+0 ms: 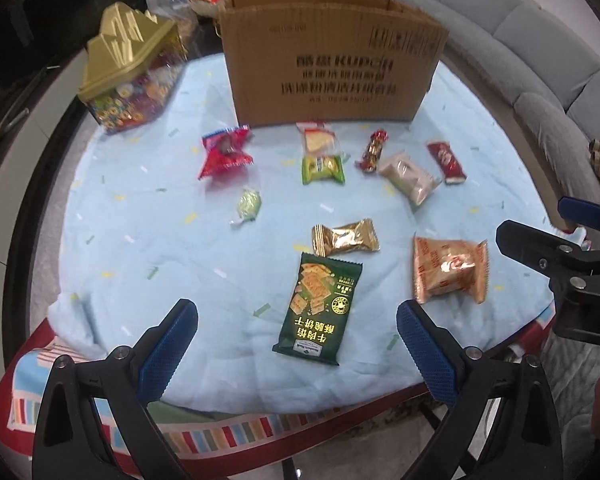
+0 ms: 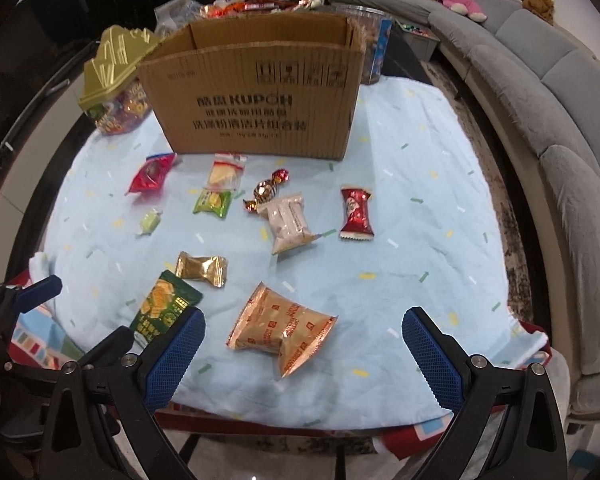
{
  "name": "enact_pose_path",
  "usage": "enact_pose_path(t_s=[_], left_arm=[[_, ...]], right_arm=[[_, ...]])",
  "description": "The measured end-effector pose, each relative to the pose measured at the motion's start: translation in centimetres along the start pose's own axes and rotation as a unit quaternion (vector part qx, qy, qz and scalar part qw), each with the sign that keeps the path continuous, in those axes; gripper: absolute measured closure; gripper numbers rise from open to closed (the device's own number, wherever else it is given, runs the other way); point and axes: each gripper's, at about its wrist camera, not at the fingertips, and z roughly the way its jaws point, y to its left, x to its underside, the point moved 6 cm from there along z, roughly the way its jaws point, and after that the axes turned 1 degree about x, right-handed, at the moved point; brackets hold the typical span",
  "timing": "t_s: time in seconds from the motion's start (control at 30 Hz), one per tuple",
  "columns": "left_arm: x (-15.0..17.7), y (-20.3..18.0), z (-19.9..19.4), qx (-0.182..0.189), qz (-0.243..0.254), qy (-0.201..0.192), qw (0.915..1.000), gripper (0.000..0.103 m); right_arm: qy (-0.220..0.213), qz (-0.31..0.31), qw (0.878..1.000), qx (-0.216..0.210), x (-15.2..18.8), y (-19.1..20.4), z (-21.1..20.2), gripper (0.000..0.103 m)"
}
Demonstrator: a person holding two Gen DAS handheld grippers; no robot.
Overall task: Organize snacks
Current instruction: 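Grasp the green cracker pack with the left tool while the right tool grasps the orange pastry bag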
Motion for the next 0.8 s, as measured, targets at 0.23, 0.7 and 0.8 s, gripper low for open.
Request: enact_pose_path(t_s=[0.23,0.7,0.8], left_arm=[[0.1,-0.1,2.8,0.003,0.018,0.025,0.9995,0.006],[1.1,-0.3,7.6,0.016,0.03,0.066,0.9972,0.014],[1.3,-0.5,8.2,0.025,0.031,0.074,0.9965,0.024]], right_arm=[[0.034,0.007,0.999,-0.003,0.1,0.3,3.2,0.003],[0.088,0.014,0.996,-0.002,0.9,0.6,8.1,0.003],[0.097,0.019,0.995,-0.002,1.0,0.5,9.0,0.003]])
